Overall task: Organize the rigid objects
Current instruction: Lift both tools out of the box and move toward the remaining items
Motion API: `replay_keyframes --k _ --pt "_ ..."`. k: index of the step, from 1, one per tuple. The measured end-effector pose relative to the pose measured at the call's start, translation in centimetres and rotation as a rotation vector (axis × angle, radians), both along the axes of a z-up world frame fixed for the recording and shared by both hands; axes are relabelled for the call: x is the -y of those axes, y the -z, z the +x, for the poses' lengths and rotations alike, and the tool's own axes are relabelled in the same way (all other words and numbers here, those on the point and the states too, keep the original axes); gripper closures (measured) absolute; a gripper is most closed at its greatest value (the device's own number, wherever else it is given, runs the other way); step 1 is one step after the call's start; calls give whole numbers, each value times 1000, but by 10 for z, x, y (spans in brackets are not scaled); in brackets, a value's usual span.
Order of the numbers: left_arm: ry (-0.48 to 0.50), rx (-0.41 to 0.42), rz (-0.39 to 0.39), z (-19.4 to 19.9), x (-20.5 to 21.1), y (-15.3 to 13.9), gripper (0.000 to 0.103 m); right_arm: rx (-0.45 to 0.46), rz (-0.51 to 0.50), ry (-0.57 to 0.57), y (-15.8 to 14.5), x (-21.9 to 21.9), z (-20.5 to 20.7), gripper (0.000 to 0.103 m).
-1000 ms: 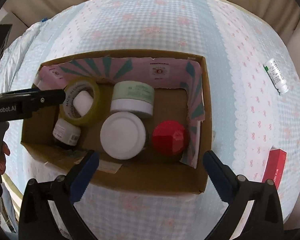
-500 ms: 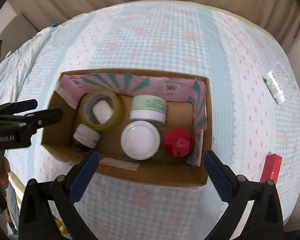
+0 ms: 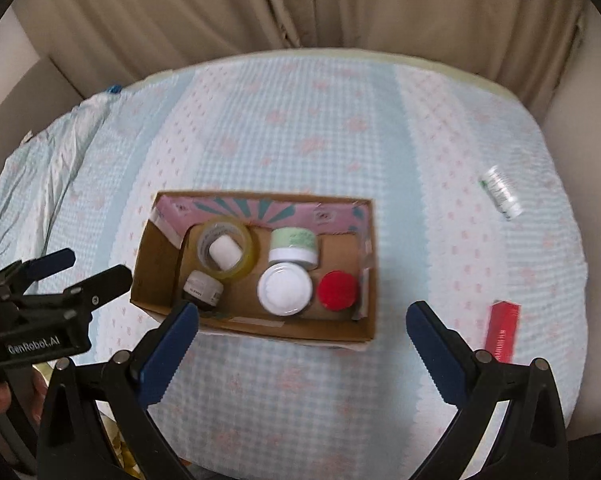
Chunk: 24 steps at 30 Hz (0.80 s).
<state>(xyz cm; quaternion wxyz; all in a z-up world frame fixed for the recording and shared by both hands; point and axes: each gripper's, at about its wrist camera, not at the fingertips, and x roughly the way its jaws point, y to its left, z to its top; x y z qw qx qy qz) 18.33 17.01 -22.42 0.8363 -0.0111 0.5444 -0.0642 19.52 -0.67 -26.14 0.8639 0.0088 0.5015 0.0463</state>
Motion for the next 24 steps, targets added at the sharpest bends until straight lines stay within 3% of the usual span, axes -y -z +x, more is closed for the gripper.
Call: replay_keyframes --k 6,11,19,24 --pt "-20 91 -23 -22 43 -46 0 91 -17 35 -54 52 -17 0" --pt "-96 125 -47 -48 90 -63 0 150 -64 13 -87 116 -30 0" --pt "-226 148 -47 -81 176 -65 0 203 -69 -111 -95 222 -27 0" --pt "-202 116 -62 -84 229 -51 0 207 -76 -190 -94 267 -9 0"
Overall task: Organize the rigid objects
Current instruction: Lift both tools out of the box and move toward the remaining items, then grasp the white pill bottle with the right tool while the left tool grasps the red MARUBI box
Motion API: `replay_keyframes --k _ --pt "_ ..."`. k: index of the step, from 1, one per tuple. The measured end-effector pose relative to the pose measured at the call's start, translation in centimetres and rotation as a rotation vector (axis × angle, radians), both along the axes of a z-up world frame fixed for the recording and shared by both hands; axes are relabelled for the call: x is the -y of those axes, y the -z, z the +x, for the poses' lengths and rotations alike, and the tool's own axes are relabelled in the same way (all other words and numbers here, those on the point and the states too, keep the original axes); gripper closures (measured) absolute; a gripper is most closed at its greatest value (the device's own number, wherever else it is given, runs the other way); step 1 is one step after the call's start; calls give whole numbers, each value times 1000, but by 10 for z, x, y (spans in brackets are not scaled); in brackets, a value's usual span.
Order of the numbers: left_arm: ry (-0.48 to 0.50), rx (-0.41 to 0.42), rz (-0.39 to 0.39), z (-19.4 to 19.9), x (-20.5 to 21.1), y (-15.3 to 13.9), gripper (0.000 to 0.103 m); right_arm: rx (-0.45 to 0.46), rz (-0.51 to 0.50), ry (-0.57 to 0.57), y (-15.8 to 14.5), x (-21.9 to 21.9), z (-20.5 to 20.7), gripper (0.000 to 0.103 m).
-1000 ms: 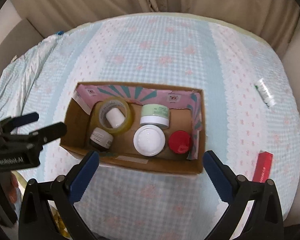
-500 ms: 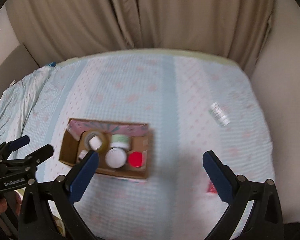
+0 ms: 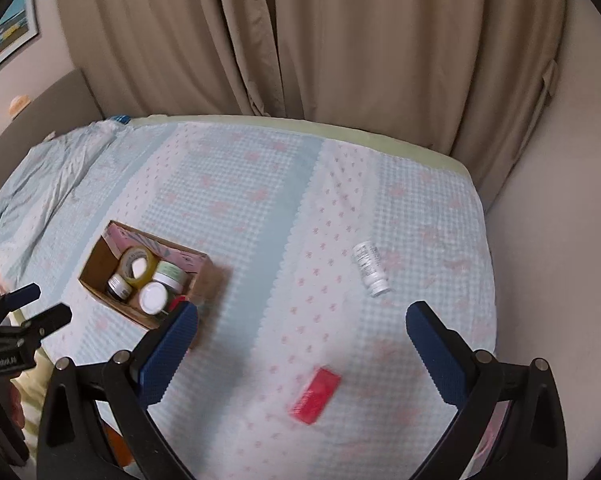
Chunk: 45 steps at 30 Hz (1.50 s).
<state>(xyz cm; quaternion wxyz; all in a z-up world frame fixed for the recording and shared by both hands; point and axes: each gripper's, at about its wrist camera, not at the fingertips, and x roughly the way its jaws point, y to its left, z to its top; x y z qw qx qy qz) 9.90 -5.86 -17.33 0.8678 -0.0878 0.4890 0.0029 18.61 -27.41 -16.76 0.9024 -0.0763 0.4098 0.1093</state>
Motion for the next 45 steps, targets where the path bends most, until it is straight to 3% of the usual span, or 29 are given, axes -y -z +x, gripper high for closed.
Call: replay_keyframes --k 4,11,18,25,27,32,36,38,40,42,45 --pt "72 -46 -11 9 48 28 0 -10 -63 -58 11 26 21 0" --pt "213 -134 -56 37 130 94 0 -97 -41 -104 51 69 76 0" --pt "375 -257 4 50 214 183 0 -202 -94 -163 112 88 142 0" --pt "443 -404 49 62 258 265 20 -342 -151 -188 180 92 214 0" --pt "431 -443 46 65 260 282 21 -381 -168 -205 198 87 230 8" --pt "418 -501 30 69 263 306 39 -463 -221 -241 241 69 263 12" --pt "420 -516 42 70 265 314 43 -540 -238 -241 272 61 283 28" --pt "422 -515 58 72 265 314 52 -557 -258 -237 283 58 288 30" --pt "410 -517 62 75 260 314 62 -567 -274 -232 291 55 290 40" --pt "397 -522 33 80 256 316 63 -567 -305 -220 296 53 290 53" --pt "401 -513 27 82 252 313 64 -551 -335 -208 299 52 289 57"
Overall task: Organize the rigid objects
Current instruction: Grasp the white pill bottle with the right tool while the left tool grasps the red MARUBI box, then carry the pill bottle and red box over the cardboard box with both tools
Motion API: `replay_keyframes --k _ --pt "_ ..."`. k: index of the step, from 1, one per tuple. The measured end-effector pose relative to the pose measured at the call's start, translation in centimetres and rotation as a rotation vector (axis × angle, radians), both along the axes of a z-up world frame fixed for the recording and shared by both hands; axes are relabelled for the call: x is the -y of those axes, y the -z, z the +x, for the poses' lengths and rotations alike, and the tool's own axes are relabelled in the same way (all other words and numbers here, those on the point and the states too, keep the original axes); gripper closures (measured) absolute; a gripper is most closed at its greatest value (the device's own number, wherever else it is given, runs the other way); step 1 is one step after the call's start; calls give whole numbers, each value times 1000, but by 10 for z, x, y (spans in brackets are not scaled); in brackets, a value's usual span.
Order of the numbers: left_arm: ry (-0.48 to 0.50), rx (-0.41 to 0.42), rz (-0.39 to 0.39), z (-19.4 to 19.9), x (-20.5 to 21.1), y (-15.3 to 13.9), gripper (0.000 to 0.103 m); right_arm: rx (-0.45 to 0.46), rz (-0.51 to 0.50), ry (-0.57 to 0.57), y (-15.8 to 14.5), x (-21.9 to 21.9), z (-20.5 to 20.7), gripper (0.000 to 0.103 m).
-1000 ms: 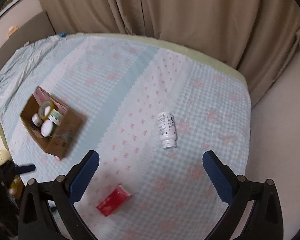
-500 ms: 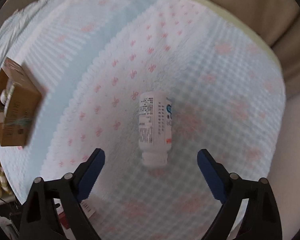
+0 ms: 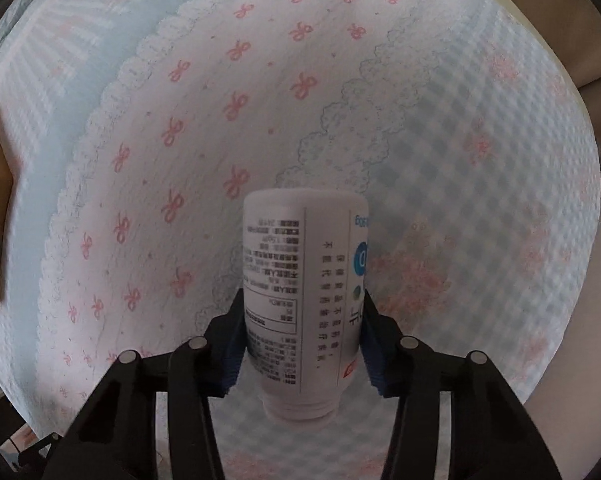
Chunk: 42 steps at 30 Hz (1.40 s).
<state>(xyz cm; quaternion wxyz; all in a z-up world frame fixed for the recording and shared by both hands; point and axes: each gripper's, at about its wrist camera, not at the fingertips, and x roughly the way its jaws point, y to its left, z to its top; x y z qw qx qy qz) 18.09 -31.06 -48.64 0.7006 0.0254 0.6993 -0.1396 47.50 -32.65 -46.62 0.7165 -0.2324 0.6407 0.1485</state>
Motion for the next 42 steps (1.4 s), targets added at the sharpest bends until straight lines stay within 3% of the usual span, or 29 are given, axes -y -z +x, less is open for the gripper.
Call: replay_keyframes --k 6,12,18,24,33,37,42 --pt "-12 30 -23 -5 -5 -11 64 16 28 38 -5 6 -2 57" --pt "-43 102 -47 -11 -26 -48 64 64 79 72 -37 16 -24 57" --pt "-80 209 -90 -24 -52 -115 64 130 163 123 -100 24 -56 57" --pt "-138 301 -115 -33 -91 -182 64 216 229 161 -172 3 -112 57" --pt "-262 420 -93 -45 -185 -279 64 317 364 128 -259 -33 -196 57" --pt "-318 450 -88 -51 -236 -301 64 347 410 121 -283 -61 -228 57" --pt "-338 475 -77 -49 -298 -316 64 338 475 141 -290 -103 -254 57"
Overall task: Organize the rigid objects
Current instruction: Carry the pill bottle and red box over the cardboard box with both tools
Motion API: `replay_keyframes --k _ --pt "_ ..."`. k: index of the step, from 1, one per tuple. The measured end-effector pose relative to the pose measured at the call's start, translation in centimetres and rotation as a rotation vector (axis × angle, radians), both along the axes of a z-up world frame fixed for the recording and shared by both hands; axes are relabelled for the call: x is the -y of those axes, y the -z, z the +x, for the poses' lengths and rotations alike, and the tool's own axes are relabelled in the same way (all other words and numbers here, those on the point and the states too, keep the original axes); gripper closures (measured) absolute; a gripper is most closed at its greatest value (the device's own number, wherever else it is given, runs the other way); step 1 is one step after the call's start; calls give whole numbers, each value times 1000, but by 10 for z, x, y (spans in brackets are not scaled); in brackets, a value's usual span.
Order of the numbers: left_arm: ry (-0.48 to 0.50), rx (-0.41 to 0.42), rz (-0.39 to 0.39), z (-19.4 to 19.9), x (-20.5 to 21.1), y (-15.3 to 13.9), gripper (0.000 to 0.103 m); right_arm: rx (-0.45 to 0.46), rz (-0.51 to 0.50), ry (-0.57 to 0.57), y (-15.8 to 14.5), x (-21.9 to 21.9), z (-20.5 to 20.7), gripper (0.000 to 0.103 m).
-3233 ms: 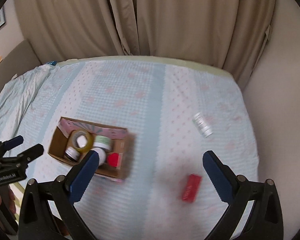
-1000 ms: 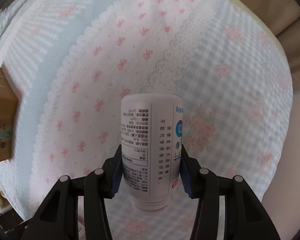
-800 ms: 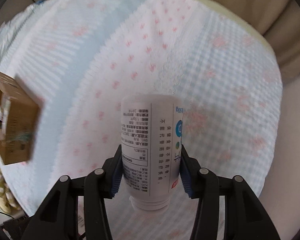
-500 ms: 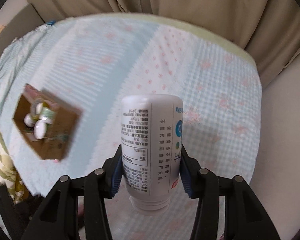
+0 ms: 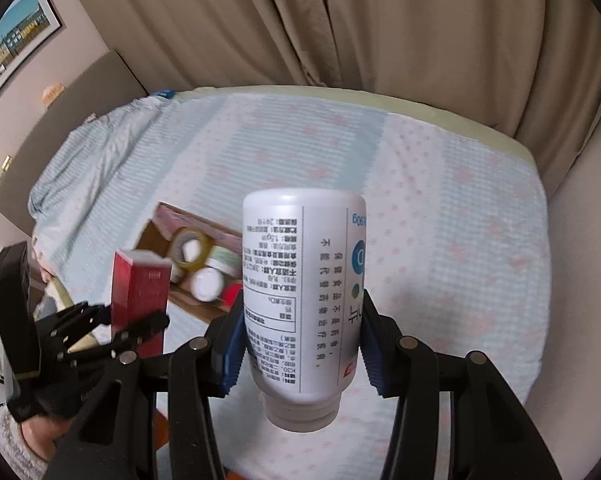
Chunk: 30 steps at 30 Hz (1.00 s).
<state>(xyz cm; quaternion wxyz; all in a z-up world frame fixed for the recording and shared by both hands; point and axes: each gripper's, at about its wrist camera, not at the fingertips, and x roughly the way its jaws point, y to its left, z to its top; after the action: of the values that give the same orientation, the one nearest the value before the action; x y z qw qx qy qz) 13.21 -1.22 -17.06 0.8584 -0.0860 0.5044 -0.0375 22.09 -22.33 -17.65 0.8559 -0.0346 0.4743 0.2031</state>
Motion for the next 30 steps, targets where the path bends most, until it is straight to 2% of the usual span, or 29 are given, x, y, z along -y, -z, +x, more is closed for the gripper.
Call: replay_keyframes --k 6,15,22,26,30 --pt "38 8 6 13 -67 -3 64 -17 44 30 12 -64 -9 57" --pt "132 -25 5 52 -165 16 64 -108 102 181 45 -159 1 57" --pt "222 -133 24 91 -205 66 64 -200 146 288 88 -213 14 57" --pt "248 -183 23 112 -214 105 64 -250 174 339 120 -234 21 57" --pt "297 -234 35 131 -214 146 64 -303 161 365 160 -253 32 57"
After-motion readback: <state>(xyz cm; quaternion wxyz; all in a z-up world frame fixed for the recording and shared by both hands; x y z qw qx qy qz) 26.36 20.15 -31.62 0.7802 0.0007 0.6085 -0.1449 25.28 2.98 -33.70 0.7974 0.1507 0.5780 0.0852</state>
